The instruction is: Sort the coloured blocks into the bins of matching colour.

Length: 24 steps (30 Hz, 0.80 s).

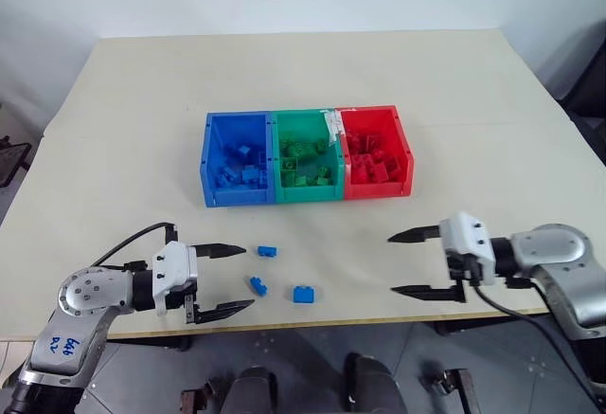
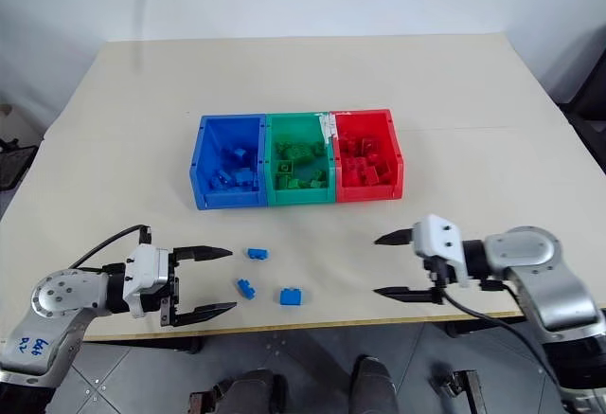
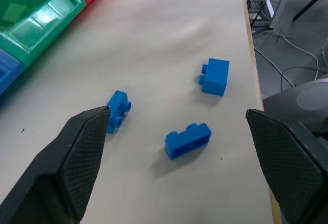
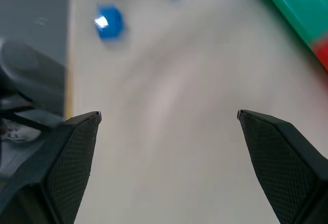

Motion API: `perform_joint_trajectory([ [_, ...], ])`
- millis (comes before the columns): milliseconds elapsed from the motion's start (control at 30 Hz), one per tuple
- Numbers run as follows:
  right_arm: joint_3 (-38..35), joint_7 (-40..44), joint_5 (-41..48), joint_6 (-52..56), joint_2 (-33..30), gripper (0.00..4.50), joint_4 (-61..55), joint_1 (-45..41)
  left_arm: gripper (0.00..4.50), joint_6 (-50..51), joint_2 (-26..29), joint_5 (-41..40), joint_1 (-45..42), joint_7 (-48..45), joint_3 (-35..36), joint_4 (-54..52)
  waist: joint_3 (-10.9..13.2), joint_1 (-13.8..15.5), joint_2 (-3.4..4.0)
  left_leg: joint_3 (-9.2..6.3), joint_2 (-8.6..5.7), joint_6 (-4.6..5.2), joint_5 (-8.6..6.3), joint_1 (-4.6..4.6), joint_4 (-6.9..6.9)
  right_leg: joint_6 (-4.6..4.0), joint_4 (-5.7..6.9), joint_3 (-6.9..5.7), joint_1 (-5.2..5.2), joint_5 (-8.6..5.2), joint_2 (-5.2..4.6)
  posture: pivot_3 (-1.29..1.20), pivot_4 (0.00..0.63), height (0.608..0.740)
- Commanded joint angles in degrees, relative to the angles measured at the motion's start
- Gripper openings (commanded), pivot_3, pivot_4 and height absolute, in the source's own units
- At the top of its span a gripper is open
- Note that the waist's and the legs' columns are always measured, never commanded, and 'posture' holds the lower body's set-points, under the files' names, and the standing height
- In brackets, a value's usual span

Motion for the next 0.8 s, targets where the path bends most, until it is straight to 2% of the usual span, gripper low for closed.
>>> perform_joint_trajectory([
  [33, 5.66, -3.27, -0.55, 4.50, 3.39, 4.45, -5.30, -2.37, 4.50, -0.38, 0.99, -0.61, 1.26, -0.12, 2.60, -1.05, 0.00, 0.36, 0.01, 0.00, 0.00, -0.01, -0.01, -0.01, 0.00, 0.00, 0.00, 0.00, -0.01, 0.00, -0.01, 0.00, 0.150, 0.740],
  [167, 14.69, -6.99, -7.09, 4.26, 9.13, 4.45, -3.11, -5.98, 4.50, -1.34, 1.60, -0.49, 3.78, -0.04, 5.85, -1.38, -0.02, 0.88, -0.04, -0.04, -0.02, 0.00, -0.08, -0.08, 0.04, 0.01, -0.03, -0.06, -0.02, 0.01, -0.02, 0.00, 0.150, 0.740],
  [333, 19.38, -9.30, -12.15, 3.49, 13.22, 4.45, 2.63, -9.00, 4.50, -1.19, 2.10, -1.44, 8.87, -0.60, 8.45, -4.62, -0.03, 0.43, -0.06, -0.02, -0.01, -0.01, -0.08, -0.07, 0.03, 0.00, -0.02, -0.06, -0.06, 0.00, 0.00, 0.00, 0.150, 0.740],
  [433, 20.33, -7.47, -12.37, 2.93, 13.07, 3.84, 3.83, -9.19, 4.50, -0.54, 2.05, -1.79, 10.47, -0.18, 9.14, -6.25, -0.03, 0.60, -0.06, -0.02, -0.01, 0.00, -0.09, -0.08, 0.03, 0.01, -0.03, -0.06, -0.05, 0.00, 0.00, 0.00, 0.150, 0.740],
  [700, 20.63, -6.47, -12.41, 2.00, 14.83, 1.06, 5.89, -10.38, 4.50, 0.21, 1.83, -1.95, 10.59, 0.97, 9.33, -7.40, -0.03, 0.39, -0.06, -0.01, 0.00, 0.00, -0.09, -0.06, 0.03, 0.00, 0.00, -0.06, -0.06, 0.00, 0.01, 0.00, 0.150, 0.740],
  [733, 20.01, -6.49, -12.16, 1.67, 14.80, 0.85, 6.04, -10.41, 4.50, 0.31, 1.55, -2.02, 10.34, 1.43, 9.54, -7.32, -0.03, 0.39, -0.06, -0.01, 0.00, 0.00, -0.09, -0.06, 0.03, 0.00, 0.00, -0.06, -0.06, 0.00, 0.01, 0.00, 0.150, 0.740],
  [800, 18.15, -6.84, -11.02, 1.20, 15.11, 0.86, 6.27, -10.86, 4.50, 1.22, 0.54, -2.87, 9.75, 3.13, 10.16, -7.43, -0.03, 0.46, -0.06, -0.02, 0.00, 0.00, -0.09, -0.06, 0.03, 0.00, -0.01, -0.06, -0.06, 0.00, 0.01, 0.00, 0.150, 0.740],
])
